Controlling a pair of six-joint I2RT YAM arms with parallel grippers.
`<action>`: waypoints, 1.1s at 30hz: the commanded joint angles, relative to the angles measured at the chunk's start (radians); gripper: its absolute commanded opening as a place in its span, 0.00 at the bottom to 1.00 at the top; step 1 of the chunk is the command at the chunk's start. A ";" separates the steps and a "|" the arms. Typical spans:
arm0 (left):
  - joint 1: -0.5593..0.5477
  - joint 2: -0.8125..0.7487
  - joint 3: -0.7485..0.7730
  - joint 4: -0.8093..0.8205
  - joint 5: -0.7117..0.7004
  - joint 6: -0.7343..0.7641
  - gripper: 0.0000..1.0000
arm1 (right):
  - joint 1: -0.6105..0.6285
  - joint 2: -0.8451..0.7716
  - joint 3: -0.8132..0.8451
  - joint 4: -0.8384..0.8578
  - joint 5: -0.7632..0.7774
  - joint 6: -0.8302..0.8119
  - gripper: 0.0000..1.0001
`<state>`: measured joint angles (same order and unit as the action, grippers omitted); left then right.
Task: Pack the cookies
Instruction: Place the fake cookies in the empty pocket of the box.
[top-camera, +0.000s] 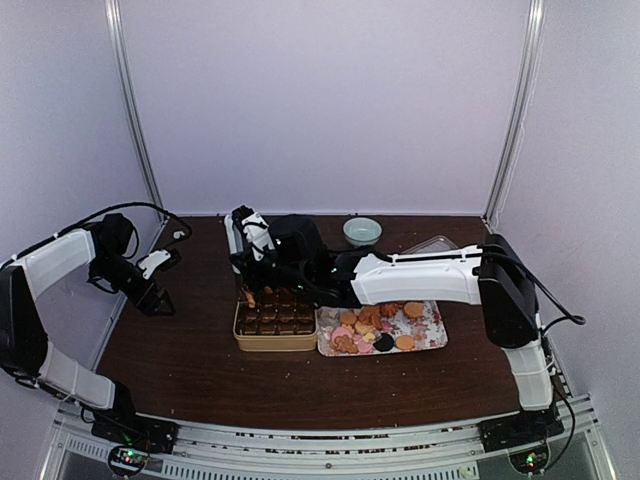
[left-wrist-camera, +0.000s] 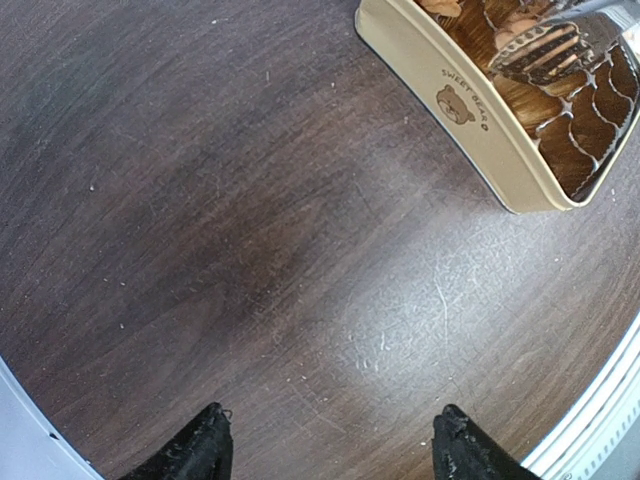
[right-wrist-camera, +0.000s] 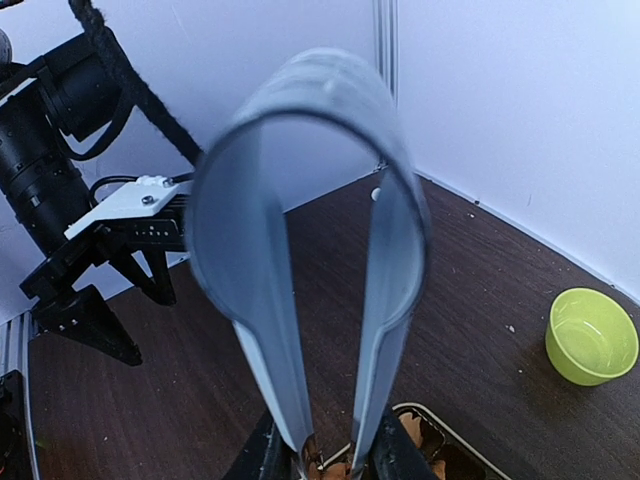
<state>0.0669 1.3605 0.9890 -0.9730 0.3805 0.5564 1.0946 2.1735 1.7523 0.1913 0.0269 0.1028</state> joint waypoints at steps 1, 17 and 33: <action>0.011 0.017 0.003 0.005 0.007 0.016 0.71 | -0.001 0.017 0.063 0.083 0.022 -0.013 0.02; 0.011 -0.003 -0.014 0.005 0.041 0.035 0.72 | -0.015 0.049 0.039 0.132 0.050 -0.011 0.14; 0.011 -0.001 -0.007 -0.004 0.038 0.039 0.72 | -0.019 0.020 -0.018 0.169 0.070 -0.034 0.33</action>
<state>0.0669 1.3693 0.9817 -0.9733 0.3981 0.5789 1.0809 2.2181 1.7485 0.3115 0.0795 0.0776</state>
